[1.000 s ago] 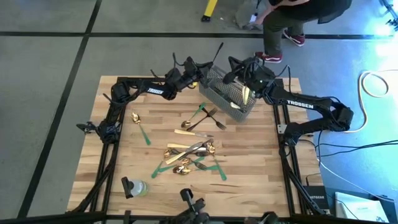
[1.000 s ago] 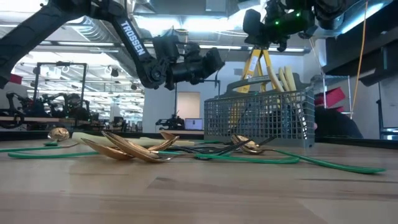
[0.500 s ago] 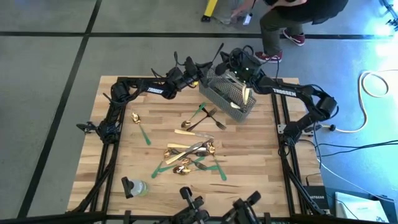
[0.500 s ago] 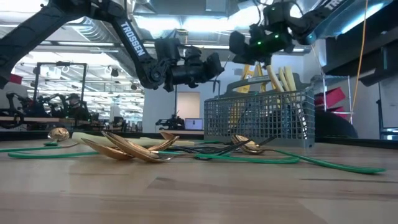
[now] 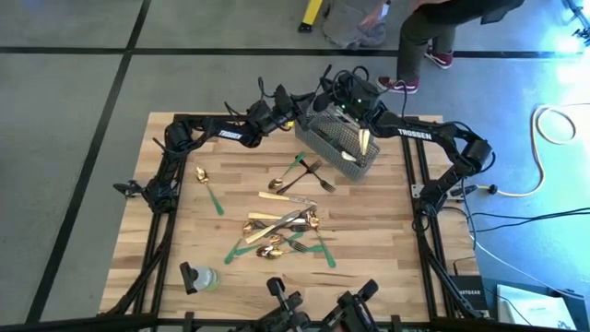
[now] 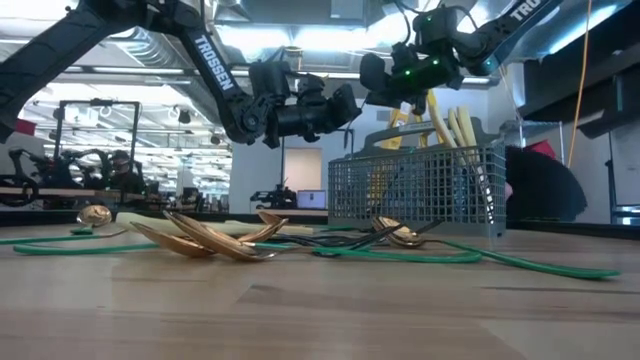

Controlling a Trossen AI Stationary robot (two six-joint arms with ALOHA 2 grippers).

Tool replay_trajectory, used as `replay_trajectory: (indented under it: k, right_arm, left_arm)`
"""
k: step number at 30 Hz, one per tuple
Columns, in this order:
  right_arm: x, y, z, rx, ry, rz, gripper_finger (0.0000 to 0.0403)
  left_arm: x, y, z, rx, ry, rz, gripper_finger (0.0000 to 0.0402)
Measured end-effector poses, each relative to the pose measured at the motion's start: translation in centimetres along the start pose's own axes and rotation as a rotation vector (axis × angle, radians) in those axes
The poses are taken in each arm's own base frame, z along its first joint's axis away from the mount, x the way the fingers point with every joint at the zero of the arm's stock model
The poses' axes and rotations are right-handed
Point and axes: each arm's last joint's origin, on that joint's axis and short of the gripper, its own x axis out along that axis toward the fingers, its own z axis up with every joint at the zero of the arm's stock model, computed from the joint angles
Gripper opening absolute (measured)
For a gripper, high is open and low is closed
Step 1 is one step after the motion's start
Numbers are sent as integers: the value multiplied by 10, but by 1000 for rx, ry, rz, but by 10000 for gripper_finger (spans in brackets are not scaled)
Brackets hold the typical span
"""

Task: Sort silverware
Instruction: Put the black fork into the gray organizer

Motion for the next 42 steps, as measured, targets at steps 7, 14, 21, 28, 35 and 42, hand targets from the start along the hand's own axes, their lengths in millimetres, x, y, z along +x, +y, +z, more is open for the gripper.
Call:
replay_trajectory:
  k: [7, 14, 21, 28, 35, 42]
  right_arm:
    - [0, 2, 0, 13, 8, 50, 0]
    - [0, 5, 4, 19, -24, 124, 0]
    - [0, 5, 3, 18, -17, 127, 0]
    - [-1, 4, 2, 16, -3, 124, 0]
    - [-1, 4, 2, 14, 5, 124, 0]
    - [-1, 5, 1, 14, 10, 138, 0]
  left_arm:
    - [0, 0, 0, -8, 1, 2, 1]
    - [0, 0, -1, -12, 3, 3, 1]
    - [0, 0, -1, -29, 8, 4, 1]
    - [0, 0, -2, -30, 14, 10, 1]
    - [0, 3, -3, -51, 19, 65, 9]
    - [0, 3, -3, -53, 21, 68, 42]
